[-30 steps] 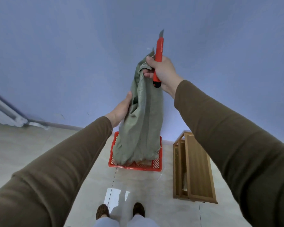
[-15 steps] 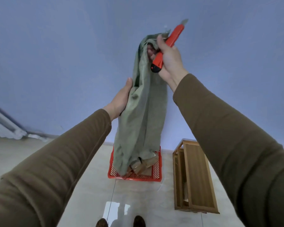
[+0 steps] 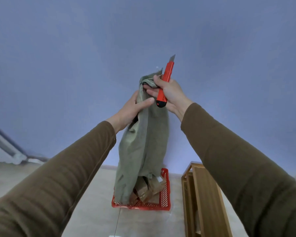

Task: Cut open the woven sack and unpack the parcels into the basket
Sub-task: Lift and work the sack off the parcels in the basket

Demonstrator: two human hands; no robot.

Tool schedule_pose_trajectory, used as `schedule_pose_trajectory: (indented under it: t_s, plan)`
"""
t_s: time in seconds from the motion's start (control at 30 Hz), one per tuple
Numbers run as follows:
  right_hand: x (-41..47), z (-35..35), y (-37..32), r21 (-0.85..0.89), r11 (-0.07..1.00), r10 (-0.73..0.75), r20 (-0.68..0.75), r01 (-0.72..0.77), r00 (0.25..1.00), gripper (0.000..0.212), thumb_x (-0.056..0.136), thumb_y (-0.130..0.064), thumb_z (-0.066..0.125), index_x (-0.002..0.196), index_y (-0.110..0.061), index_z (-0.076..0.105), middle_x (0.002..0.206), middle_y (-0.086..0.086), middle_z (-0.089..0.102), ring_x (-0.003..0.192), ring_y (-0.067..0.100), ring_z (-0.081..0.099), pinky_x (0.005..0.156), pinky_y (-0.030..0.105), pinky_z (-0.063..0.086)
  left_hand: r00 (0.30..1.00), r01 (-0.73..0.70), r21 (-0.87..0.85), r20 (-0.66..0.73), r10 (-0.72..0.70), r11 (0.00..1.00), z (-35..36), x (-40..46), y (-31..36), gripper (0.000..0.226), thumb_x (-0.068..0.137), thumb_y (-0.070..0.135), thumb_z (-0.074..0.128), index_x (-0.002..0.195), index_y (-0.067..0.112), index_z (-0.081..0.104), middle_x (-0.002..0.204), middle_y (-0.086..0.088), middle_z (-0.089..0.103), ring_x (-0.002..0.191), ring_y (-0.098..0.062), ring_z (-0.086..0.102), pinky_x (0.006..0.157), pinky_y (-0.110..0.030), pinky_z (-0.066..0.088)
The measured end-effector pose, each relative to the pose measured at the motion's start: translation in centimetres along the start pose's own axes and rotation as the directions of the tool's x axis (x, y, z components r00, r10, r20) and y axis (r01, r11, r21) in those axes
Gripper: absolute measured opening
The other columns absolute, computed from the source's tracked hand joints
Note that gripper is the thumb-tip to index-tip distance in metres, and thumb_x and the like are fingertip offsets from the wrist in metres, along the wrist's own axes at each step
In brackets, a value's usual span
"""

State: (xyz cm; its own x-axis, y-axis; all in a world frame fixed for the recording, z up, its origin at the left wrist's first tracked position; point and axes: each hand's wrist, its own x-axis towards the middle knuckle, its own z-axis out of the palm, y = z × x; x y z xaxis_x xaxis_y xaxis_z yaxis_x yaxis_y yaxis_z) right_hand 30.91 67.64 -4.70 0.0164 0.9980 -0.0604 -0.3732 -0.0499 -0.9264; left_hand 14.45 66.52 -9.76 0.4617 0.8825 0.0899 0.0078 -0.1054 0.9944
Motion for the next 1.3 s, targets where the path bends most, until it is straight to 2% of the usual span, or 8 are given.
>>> schedule_pose_trajectory:
  t_s: [0.27,0.37,0.5,0.67,0.8,0.93,1.07,1.3]
  plan:
    - [-1.0,-2.6,-1.1,-0.31,0.936,-0.165,0.041,0.169,0.985,0.046,0.11,-0.017,0.051,0.155,-0.018,0.045,0.121,0.014,0.072,0.083,0.016,0.072,0.072,0.028,0.059,0.965,0.214,-0.255,-0.094,-0.244,0.943,-0.5,0.5,-0.4,0.019,0.106,0.011,0.051,0.118,0.013,0.066,0.101,-0.007,0.081,0.089,-0.021,0.078,0.078,-0.034,0.064]
    - [-1.7,-4.5,0.0,-0.676,0.613,-0.376,0.205,0.409,0.904,0.036,0.106,-0.019,0.057,0.141,-0.02,0.063,0.122,0.003,0.07,0.107,0.014,0.066,0.1,0.042,0.054,0.945,0.264,-0.324,-0.101,-0.31,0.909,-1.1,0.6,-0.5,0.017,0.106,0.014,0.053,0.11,0.007,0.068,0.09,-0.01,0.082,0.077,-0.022,0.08,0.066,-0.033,0.065]
    - [-1.6,-5.2,2.3,-0.83,0.219,-0.136,0.495,0.513,0.858,0.055,0.107,-0.031,0.055,0.158,-0.019,0.041,0.165,0.008,0.04,0.153,0.032,0.031,0.127,0.05,0.02,0.948,0.31,-0.27,0.012,-0.319,0.912,-1.1,0.8,-0.9,0.022,0.103,0.016,0.058,0.112,0.001,0.071,0.099,-0.015,0.078,0.083,-0.024,0.078,0.075,-0.033,0.065]
    - [-2.1,-6.1,3.8,-0.839,0.487,0.113,0.336,0.243,0.935,0.034,0.106,-0.026,0.06,0.139,-0.02,0.064,0.135,-0.003,0.068,0.124,0.012,0.061,0.108,0.027,0.044,0.948,0.286,0.007,0.143,-0.284,0.958,-1.3,0.7,-1.1,0.024,0.098,0.027,0.07,0.112,0.011,0.078,0.111,-0.011,0.079,0.104,-0.025,0.076,0.094,-0.034,0.06]
    - [-2.0,-6.6,4.9,-0.87,0.484,0.099,0.155,0.088,0.983,0.031,0.102,-0.032,0.063,0.094,-0.002,0.066,0.09,0.004,0.065,0.085,0.021,0.062,0.084,0.037,0.047,0.961,0.26,0.4,-0.194,-0.196,0.879,-1.0,0.6,-1.5,0.028,0.082,0.04,0.084,0.079,0.019,0.066,0.088,-0.003,0.072,0.083,-0.019,0.067,0.076,-0.036,0.05]
    - [-2.5,-7.1,5.7,-0.801,0.594,0.186,0.042,-0.078,0.982,0.028,0.102,-0.037,0.063,0.087,-0.014,0.06,0.086,0.009,0.066,0.078,0.024,0.064,0.079,0.038,0.049,0.982,-0.047,0.757,-0.083,0.168,0.651,0.2,-0.8,-2.1,0.051,0.084,0.056,0.075,0.125,0.027,0.063,0.131,0.006,0.06,0.12,-0.016,0.055,0.098,-0.036,0.046]
    - [-2.5,-7.2,5.6,-0.635,0.732,0.322,0.004,-0.246,0.947,0.025,0.101,-0.036,0.066,0.098,-0.012,0.07,0.091,0.007,0.078,0.083,0.023,0.076,0.076,0.036,0.061,0.989,-0.141,0.838,0.137,0.047,0.527,1.8,-1.7,-3.7,0.082,0.078,0.062,0.077,0.147,0.031,0.046,0.143,0.006,0.052,0.128,-0.02,0.052,0.101,-0.044,0.047]
    - [-3.4,-7.3,5.0,-0.732,0.637,0.374,0.019,-0.242,0.927,0.044,0.105,-0.042,0.058,0.117,-0.001,0.066,0.11,0.014,0.071,0.104,0.029,0.067,0.106,0.048,0.051,0.995,-0.033,0.701,0.087,-0.039,0.713,1.5,-1.1,-4.5,0.023,0.094,0.031,0.073,0.107,0.014,0.063,0.094,-0.002,0.07,0.09,-0.025,0.064,0.079,-0.041,0.049]
